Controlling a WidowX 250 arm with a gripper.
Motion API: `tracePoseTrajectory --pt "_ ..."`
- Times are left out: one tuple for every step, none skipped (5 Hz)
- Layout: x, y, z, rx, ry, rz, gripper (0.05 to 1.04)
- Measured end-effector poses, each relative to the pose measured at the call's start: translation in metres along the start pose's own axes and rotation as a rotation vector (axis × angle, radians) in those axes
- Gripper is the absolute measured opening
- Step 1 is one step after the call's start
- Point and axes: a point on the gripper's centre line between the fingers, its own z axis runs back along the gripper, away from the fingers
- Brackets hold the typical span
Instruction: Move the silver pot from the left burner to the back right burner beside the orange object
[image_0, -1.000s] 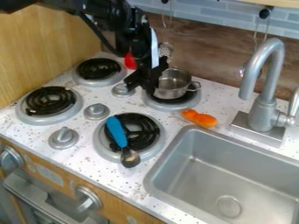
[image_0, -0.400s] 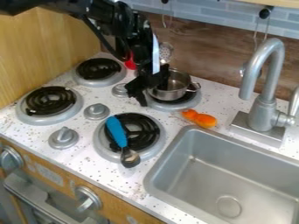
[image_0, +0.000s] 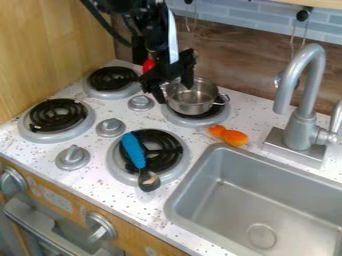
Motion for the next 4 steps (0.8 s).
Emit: tracePoseTrajectory --pt "0.007 -0.008 0.025 0.027 0.039 -0.003 1.001" --pt "0.016 -0.03 0.047 0.01 0.077 -0.021 1.001" --pt "0.015 -0.028 0.049 0.017 0.085 -0.023 1.001" --pt "0.016 -0.029 0.049 0.013 0.082 -0.023 1.001"
